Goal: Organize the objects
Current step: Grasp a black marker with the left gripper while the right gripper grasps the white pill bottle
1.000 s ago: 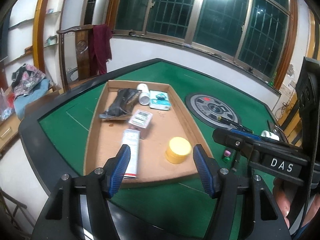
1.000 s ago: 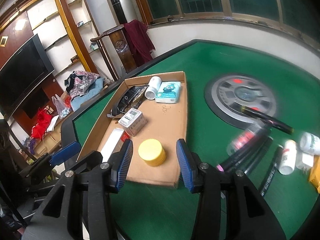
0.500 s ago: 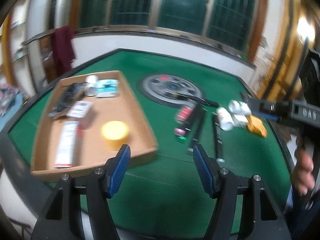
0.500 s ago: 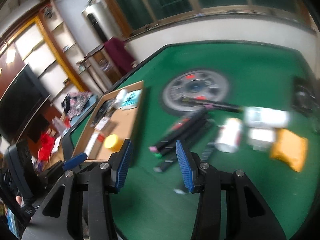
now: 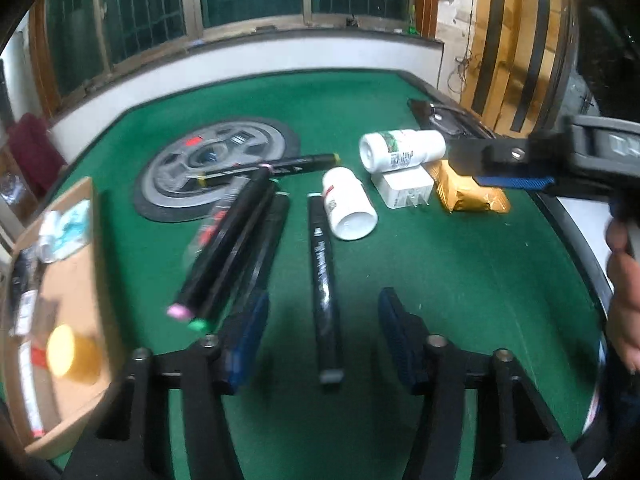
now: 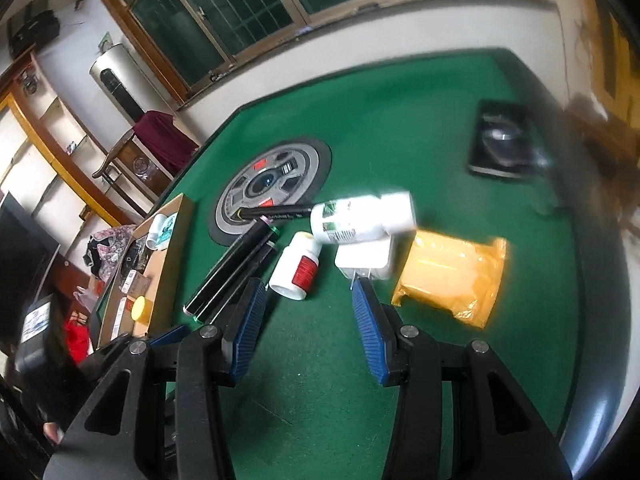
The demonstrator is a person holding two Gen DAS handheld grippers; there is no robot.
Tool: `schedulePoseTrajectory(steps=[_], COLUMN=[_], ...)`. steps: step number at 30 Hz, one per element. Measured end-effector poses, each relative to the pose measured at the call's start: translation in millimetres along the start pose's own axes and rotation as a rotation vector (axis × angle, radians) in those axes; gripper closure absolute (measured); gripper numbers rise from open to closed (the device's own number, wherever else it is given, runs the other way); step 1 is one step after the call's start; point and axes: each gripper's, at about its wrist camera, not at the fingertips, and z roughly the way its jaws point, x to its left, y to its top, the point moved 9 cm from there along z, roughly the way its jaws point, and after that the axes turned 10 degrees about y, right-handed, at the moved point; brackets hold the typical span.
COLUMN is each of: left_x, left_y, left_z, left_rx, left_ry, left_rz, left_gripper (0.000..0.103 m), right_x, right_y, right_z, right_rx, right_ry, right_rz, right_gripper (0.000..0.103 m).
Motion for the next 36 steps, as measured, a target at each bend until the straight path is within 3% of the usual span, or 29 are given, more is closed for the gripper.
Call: schedulePoseTrajectory(steps=[4, 8, 18, 23, 31, 32, 33, 36], left_x=[-10, -8, 12, 13, 14, 14, 14, 15], left_y=[6, 16, -29, -31, -29, -29, -29, -28], left_z=[28, 41, 5, 5, 6, 6, 6, 6], left_rx=[0.058, 0.069, 0.082, 0.076, 0.078, 0.078, 0.078, 0.078], left_ry=[-0.001, 0.001, -0.068, -0.079, -0.089, -0.091, -0.094, -0.101], left_rz=[0.017, -0.022, -0.130, -0.145, -0.162, -0.164, -0.167, -0.179], left_gripper=[0.085, 0.091, 0.091, 0.091, 0.091, 0.091, 0.091, 0.091], right_x=[-1, -3, -8, -9, -15, -17, -16, -16], right_y=[-2, -5, -10, -12, 0, -1, 0, -4], right_z=[6, 8, 34, 62, 90, 92, 91, 87], right_rx=[0.013, 0.021, 0.091, 0.151, 0.172, 0.185, 0.176, 0.189], right_ry=[0.006, 0.001, -0.044, -0.071, -0.133, -0.147, -0.171, -0.168], right_rz=[0.013, 0.017, 0.053, 0.083, 0.106, 0.104, 0.081, 0.070], right_gripper=[0.059, 0.059, 0.060, 0.060, 0.060, 0.062, 0.071, 0.071])
